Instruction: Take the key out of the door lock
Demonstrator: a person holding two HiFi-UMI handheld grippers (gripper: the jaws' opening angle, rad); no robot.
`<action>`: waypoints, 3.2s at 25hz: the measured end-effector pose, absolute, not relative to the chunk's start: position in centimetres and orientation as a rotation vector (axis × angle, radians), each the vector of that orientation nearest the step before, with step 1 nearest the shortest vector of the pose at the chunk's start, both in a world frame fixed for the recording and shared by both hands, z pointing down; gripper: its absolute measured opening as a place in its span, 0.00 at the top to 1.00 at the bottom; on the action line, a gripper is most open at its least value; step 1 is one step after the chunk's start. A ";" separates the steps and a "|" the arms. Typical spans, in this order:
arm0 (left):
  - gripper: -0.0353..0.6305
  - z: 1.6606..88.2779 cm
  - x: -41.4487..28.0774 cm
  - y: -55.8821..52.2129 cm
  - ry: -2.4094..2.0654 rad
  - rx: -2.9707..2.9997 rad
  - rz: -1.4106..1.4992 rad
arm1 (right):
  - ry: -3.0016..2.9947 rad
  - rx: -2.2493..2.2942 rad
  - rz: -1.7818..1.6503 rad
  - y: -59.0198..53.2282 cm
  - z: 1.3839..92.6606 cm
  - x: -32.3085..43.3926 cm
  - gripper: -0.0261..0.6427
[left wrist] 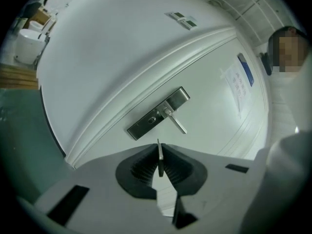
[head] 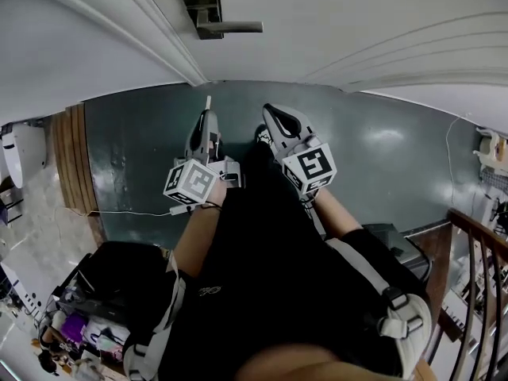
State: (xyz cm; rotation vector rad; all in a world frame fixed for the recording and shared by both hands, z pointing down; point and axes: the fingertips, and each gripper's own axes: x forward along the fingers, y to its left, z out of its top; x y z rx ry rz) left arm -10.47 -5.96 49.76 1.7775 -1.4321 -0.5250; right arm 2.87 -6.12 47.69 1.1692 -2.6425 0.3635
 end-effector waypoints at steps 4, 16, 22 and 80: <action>0.89 49.5 -12.4 -3.6 -1.431 1.906 -0.399 | -2.600 1.230 0.373 -3.2 48.3 0.9 0.95; 0.89 46.1 -12.9 -0.3 -1.403 2.207 -0.160 | -2.537 1.393 0.315 0.4 46.3 -0.7 0.95; 0.89 43.5 -11.3 -1.0 -1.400 2.331 -0.088 | -2.557 1.445 0.273 -0.7 44.3 0.4 0.95; 0.89 32.0 -9.3 -4.8 -1.704 2.499 -0.215 | -2.735 1.426 -0.139 -6.9 32.0 2.5 0.95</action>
